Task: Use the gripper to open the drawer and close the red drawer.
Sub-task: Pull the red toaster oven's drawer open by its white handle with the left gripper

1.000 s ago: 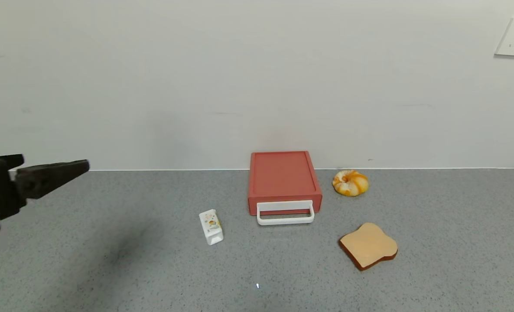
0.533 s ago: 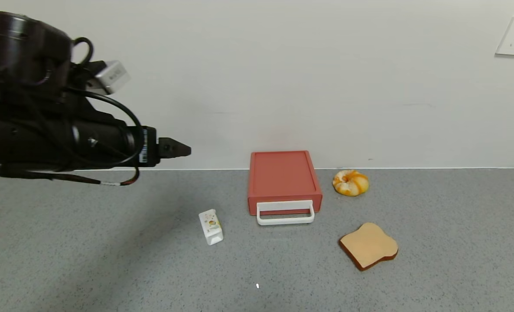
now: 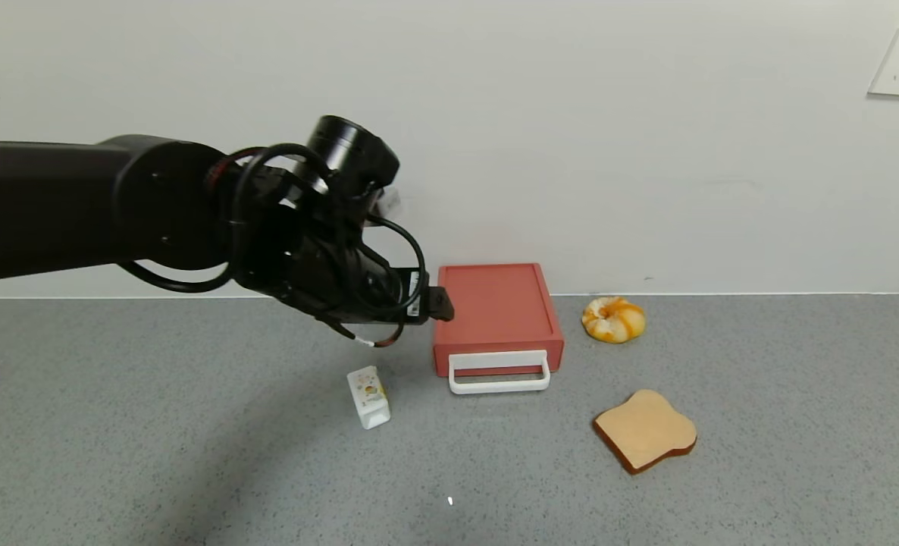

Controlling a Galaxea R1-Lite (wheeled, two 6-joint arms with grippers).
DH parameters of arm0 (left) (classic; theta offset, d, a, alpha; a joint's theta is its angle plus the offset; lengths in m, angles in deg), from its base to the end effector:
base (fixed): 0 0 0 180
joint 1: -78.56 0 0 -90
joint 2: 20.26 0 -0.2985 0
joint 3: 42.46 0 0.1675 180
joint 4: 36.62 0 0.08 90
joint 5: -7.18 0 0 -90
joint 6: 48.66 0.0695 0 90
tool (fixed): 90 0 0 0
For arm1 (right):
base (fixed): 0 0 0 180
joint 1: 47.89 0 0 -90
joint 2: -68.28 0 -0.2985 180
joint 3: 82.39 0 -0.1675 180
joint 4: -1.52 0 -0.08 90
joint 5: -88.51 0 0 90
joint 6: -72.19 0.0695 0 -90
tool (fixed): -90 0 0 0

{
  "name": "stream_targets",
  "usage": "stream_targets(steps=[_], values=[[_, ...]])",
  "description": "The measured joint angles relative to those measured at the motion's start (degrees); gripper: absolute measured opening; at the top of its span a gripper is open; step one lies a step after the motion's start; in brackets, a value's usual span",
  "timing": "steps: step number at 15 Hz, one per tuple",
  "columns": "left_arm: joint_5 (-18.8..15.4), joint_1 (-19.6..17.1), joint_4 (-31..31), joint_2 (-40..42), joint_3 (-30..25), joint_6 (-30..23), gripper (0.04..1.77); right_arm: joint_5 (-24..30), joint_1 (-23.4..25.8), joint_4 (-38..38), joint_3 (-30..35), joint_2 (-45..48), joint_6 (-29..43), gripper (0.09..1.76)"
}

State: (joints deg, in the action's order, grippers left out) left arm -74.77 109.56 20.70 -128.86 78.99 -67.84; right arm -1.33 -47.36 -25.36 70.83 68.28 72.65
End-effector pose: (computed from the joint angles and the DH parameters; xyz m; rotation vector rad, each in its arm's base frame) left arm 0.3176 -0.1795 0.2159 -0.0544 0.7870 -0.2514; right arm 0.0005 0.0002 0.0752 0.0080 0.0017 -0.0065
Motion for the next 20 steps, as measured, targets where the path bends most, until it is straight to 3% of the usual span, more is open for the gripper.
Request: stream_targets(steps=[5,8,10,14,16,20], values=[[-0.9,4.4,0.2,-5.7,1.5,8.3,1.72,0.0,-0.3,0.0,0.0,0.0,0.0,1.71],[-8.9,4.9,0.1,-7.1,1.5,14.1,1.72,0.0,-0.3,0.0,0.0,0.0,0.0,1.71],[-10.6,5.5,-0.1,-7.9,1.5,16.0,1.72,0.0,-0.3,0.0,0.0,0.0,0.0,1.71],[-10.2,7.4,-0.3,-10.9,3.9,15.0,1.72,0.0,-0.3,0.0,0.0,0.0,0.0,1.71],[-9.5,8.3,-0.1,-13.1,6.2,11.3,1.72,0.0,-0.3,0.0,0.0,0.0,0.0,1.71],[-1.8,9.6,0.5,-18.5,12.0,2.5,1.72,0.0,-0.3,0.0,0.0,0.0,0.0,1.71]])
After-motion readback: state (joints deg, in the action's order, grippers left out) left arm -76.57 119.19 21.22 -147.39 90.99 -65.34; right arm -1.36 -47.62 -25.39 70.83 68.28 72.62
